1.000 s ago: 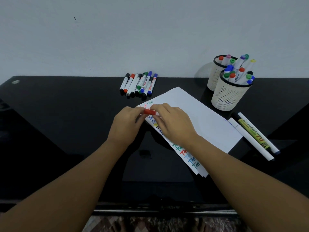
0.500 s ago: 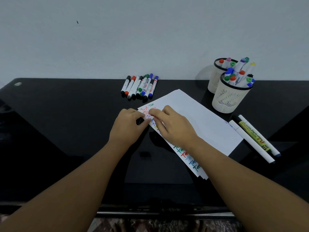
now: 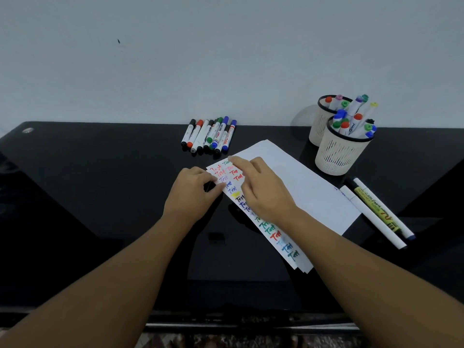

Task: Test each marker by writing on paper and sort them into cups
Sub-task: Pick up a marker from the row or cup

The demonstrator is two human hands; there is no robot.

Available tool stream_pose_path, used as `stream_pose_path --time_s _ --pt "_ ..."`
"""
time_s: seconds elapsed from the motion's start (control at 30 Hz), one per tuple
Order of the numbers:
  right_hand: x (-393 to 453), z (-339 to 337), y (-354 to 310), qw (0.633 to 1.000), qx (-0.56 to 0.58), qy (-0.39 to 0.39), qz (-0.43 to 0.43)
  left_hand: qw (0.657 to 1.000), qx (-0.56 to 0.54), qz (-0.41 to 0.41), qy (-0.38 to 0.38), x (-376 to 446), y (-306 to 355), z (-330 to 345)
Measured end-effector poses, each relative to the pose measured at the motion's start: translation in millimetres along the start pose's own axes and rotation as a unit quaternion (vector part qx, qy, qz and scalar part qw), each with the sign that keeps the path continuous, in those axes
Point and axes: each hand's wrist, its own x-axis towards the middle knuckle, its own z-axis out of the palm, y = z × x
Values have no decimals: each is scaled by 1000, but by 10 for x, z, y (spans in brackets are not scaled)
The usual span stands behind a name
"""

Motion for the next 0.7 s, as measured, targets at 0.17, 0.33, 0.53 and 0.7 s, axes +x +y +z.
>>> stream_pose_path --time_s 0.17,0.33,0.53,0.7 --pt "164 -180 54 1000 -10 12 16 1000 -2 -7 -4 6 21 -1" --pt "247 -492 125 985 99 -13 140 1000 -12 -11 -2 9 24 1" --pt "260 -695 222 986 18 7 167 1000 -16 -7 0 5 42 -8" --pt "314 -835 179 981 35 40 188 1000 -10 -17 -20 17 36 -8"
